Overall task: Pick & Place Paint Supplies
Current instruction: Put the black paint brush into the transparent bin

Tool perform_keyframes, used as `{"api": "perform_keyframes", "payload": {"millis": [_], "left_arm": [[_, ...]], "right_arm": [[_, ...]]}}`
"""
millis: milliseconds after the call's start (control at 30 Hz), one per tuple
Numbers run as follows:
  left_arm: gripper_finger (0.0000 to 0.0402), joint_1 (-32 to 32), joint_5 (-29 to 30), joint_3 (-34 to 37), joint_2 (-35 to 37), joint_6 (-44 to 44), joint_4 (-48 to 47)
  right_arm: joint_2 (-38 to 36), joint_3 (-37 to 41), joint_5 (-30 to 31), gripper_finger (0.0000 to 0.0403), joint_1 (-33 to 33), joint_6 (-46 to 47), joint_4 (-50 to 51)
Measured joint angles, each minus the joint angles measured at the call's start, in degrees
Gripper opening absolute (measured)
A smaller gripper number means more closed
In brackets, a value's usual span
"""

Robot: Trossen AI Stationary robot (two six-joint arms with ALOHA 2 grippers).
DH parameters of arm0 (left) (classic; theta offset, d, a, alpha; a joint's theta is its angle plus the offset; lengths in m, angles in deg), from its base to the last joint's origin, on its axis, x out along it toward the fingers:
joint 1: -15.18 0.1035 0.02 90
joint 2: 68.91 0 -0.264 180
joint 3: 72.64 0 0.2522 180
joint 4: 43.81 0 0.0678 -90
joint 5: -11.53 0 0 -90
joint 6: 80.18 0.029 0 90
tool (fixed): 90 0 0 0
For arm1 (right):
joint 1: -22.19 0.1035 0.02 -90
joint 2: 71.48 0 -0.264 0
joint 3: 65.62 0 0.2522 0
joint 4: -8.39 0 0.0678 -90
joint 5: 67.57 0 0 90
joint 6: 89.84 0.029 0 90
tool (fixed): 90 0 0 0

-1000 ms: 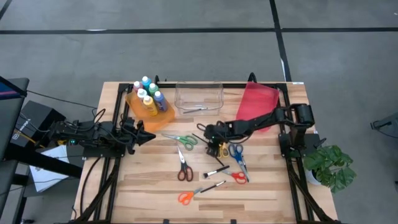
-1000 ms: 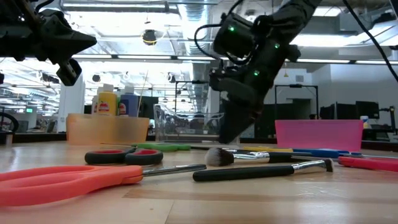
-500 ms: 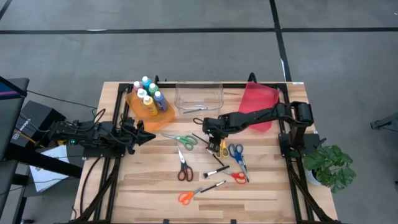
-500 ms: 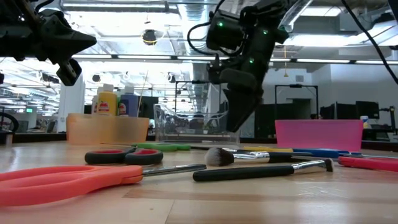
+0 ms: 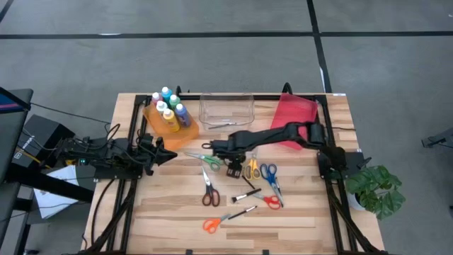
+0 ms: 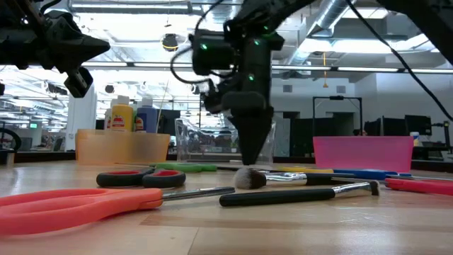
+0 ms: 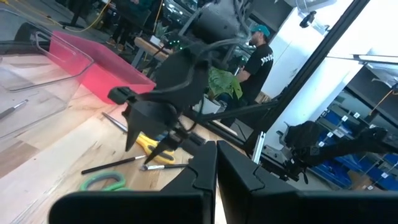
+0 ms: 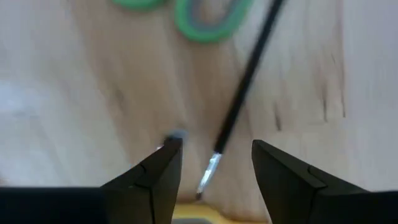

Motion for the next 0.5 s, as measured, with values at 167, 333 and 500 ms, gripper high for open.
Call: {"api": "perform_keyframes", "payload": {"millis": [167,333,500], "left_arm": [[0.0005,0.01,-0.09,0.0,0.0,0.02,-0.13],[0.0006,-0.01,-0.05,0.0,0.0,0.02,0.1],[0.0006,-0.01,-0.05,0.0,0.0,0.0,0.05]], "right_arm": [[1.92,-2.78,-0.03,0.0189,0.19,-0.84,1.69],[1.87,-1.9,0.12,0.0183,-0.02,-0.62,2.98],[1.88,-1.89,0.12,0.0175,-0.33,-0.62,3.57]]}}
